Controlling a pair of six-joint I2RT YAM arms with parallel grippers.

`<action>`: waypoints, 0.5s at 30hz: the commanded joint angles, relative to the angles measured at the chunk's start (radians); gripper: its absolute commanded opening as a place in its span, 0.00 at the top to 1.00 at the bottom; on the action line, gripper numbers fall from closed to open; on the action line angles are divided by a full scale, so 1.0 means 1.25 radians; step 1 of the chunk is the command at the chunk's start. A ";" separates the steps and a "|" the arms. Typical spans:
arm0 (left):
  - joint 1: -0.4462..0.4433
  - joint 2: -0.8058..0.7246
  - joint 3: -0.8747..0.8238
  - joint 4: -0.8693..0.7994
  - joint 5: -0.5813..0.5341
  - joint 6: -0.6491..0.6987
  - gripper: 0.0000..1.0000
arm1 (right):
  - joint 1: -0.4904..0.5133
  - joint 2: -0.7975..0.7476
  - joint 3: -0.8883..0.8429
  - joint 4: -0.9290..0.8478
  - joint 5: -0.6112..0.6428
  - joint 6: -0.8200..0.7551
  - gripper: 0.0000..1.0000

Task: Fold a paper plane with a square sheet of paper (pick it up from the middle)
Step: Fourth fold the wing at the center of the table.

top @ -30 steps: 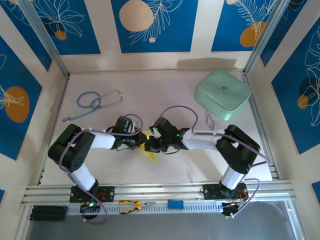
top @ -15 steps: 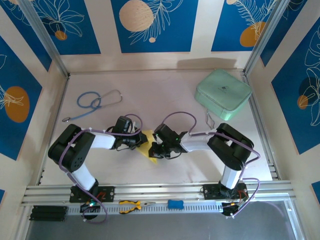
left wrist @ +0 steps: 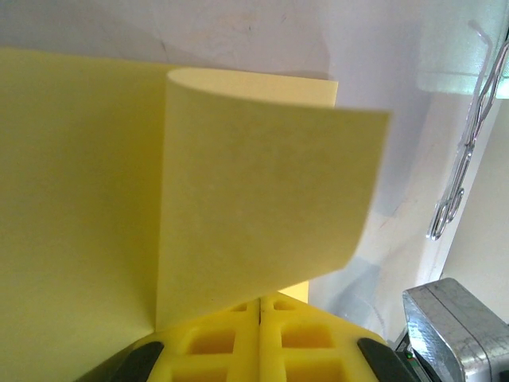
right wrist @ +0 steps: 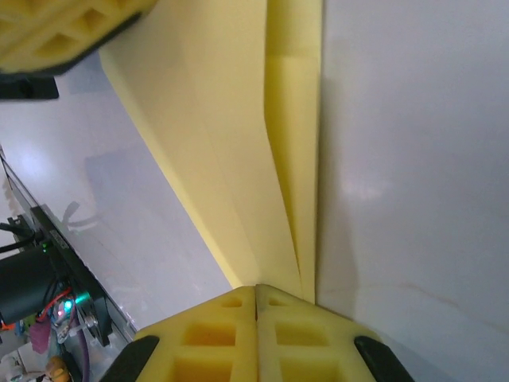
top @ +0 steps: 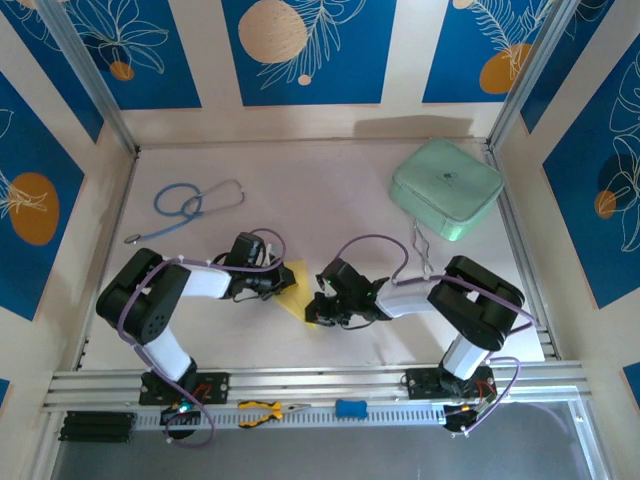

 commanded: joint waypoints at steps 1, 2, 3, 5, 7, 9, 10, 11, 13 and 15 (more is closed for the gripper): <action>0.001 0.017 -0.024 -0.056 -0.048 0.004 1.00 | 0.029 -0.012 -0.037 -0.089 -0.020 0.011 0.92; 0.000 0.017 -0.025 -0.054 -0.048 0.003 1.00 | 0.037 -0.014 -0.037 -0.099 -0.020 0.008 0.92; 0.001 0.017 -0.025 -0.052 -0.048 0.002 1.00 | 0.044 -0.014 -0.035 -0.109 -0.018 0.006 0.92; 0.001 0.018 -0.025 -0.052 -0.049 0.001 1.00 | 0.061 -0.016 -0.035 -0.138 -0.004 0.005 0.92; 0.001 0.018 -0.027 -0.052 -0.050 0.000 1.00 | 0.072 -0.022 -0.046 -0.158 0.017 0.014 0.93; 0.001 0.019 -0.027 -0.051 -0.050 0.001 1.00 | 0.072 -0.030 -0.068 -0.144 0.021 0.025 0.93; 0.001 0.020 -0.028 -0.051 -0.050 0.001 1.00 | 0.073 -0.036 -0.077 -0.140 0.022 0.029 0.93; 0.001 0.021 -0.028 -0.051 -0.050 0.001 1.00 | 0.072 -0.041 -0.081 -0.140 0.022 0.030 0.93; 0.001 0.020 -0.026 -0.051 -0.049 0.000 1.00 | 0.075 -0.050 -0.086 -0.147 0.020 0.029 0.93; 0.001 0.022 -0.027 -0.052 -0.050 0.001 1.00 | 0.077 -0.058 -0.090 -0.159 0.020 0.030 0.93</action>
